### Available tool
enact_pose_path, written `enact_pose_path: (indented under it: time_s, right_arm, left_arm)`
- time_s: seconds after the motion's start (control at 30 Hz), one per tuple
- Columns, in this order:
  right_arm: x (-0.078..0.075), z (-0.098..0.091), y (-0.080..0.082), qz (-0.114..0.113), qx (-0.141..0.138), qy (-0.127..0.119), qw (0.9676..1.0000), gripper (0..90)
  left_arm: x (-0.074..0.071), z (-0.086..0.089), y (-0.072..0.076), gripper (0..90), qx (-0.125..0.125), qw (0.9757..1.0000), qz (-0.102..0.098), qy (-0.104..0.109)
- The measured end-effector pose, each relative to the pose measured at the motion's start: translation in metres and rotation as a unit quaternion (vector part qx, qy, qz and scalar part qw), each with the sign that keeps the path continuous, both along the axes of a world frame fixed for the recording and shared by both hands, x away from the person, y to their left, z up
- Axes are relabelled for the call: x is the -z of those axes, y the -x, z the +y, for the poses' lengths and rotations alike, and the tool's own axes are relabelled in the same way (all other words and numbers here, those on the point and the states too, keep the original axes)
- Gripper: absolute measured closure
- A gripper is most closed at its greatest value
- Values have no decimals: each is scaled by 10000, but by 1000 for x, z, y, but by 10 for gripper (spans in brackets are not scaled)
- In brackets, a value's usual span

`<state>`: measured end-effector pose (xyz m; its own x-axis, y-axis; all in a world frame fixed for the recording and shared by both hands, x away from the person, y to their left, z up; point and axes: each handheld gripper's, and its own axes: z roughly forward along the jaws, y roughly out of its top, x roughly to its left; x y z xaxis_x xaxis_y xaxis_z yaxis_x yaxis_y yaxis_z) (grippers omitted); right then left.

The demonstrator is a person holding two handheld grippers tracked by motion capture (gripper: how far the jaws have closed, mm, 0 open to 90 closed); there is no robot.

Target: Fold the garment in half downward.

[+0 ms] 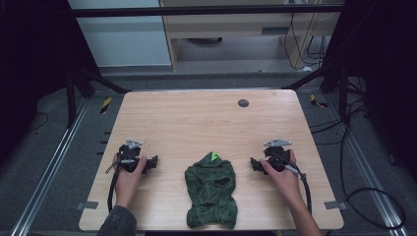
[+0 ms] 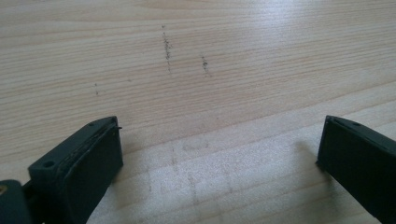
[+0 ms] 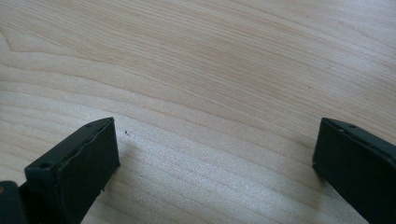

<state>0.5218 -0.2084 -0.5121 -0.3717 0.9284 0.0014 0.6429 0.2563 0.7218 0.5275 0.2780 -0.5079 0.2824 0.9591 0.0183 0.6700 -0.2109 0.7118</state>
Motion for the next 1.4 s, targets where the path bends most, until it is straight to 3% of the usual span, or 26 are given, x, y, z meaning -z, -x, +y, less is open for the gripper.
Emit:
enact_pose_path:
  time_s: [0.17, 0.23, 0.37, 0.53, 0.67, 0.87, 0.9, 1.13, 1.3, 1.4]
  right_arm:
    - [-1, 0, 0, 36, -17, 13, 10000, 22]
    - [-5, -1, 0, 73, -55, 53, 9999, 102]
    - [-11, 3, 3, -29, -164, 71, 9998, 153]
    - [-22, 20, 9, -139, -489, -35, 9987, 223]
    - [-29, 38, 14, -163, -799, -99, 9966, 301]
    - [-32, 65, 23, -190, -1287, -160, 9914, 438]
    - [-32, 69, 24, -229, -1408, -134, 9897, 467]
    - [-30, 84, 25, -249, -1738, -210, 9842, 618]
    - [-27, 91, 23, -185, -1865, -284, 9819, 599]
    - [-24, 94, 20, -168, -1821, -278, 9828, 572]
  left_arm:
    - [-1, -4, 2, 5, 67, 10000, 39, 2]
    - [-4, -7, 3, 47, 154, 9998, 84, -10]
    - [-12, -21, 7, 50, 376, 9993, -8, -24]
    - [-19, -40, 13, 56, 666, 9977, -118, -25]
    - [-22, -57, 18, 71, 968, 9952, -124, 89]
    - [-26, -74, 22, 119, 1269, 9916, -143, 208]
    - [-28, -82, 24, 130, 1380, 9900, -172, 216]
    - [-31, -93, 26, 202, 1594, 9867, -167, 270]
    - [-29, -101, 28, 227, 1736, 9845, -95, 245]
    - [-29, -106, 29, 235, 1824, 9829, -90, 217]
